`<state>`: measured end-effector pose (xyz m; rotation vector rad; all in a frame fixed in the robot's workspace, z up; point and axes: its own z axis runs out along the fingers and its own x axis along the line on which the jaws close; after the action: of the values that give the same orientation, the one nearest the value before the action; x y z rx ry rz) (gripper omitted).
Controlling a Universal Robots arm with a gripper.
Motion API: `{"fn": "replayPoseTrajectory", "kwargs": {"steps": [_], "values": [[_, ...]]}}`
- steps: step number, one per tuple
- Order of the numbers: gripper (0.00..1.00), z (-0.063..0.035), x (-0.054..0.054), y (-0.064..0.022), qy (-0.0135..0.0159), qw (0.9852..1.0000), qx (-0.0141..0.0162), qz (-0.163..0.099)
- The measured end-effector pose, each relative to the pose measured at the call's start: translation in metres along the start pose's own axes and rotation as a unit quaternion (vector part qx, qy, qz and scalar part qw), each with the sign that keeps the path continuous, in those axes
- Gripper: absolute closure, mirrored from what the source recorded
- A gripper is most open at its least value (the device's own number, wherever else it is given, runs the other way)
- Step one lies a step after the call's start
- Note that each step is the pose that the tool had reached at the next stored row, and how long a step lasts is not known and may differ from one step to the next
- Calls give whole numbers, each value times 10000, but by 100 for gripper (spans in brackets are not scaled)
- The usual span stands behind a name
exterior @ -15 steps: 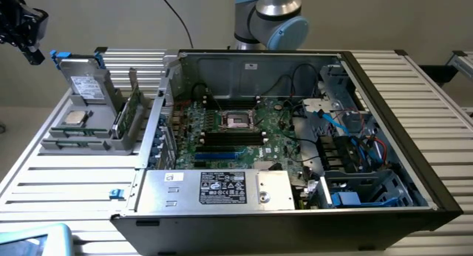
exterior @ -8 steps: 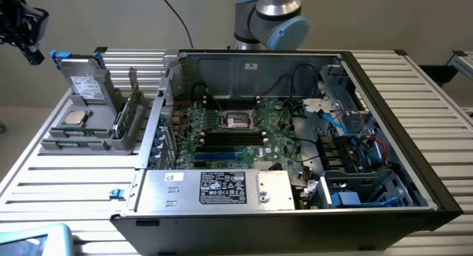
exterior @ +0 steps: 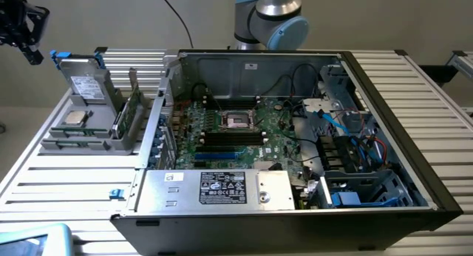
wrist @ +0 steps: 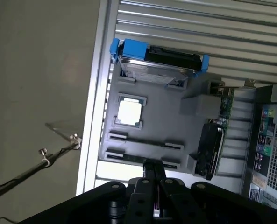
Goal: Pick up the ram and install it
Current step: 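Pick up the ram and move it above insertion slot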
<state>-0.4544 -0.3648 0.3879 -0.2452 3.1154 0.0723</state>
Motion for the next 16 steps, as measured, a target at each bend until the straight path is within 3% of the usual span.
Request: {"fn": "replayPoseTrajectory", "kwargs": {"steps": [4, 8, 11, 16], "values": [[89, 0, 0, 0, 16, 9993, -7, -365], [89, 1, 0, 0, 32, 9973, -14, -729], [89, 0, 0, 0, 45, 9950, -19, -997], [89, 1, 0, 0, 65, 9894, -28, -1449]]}}
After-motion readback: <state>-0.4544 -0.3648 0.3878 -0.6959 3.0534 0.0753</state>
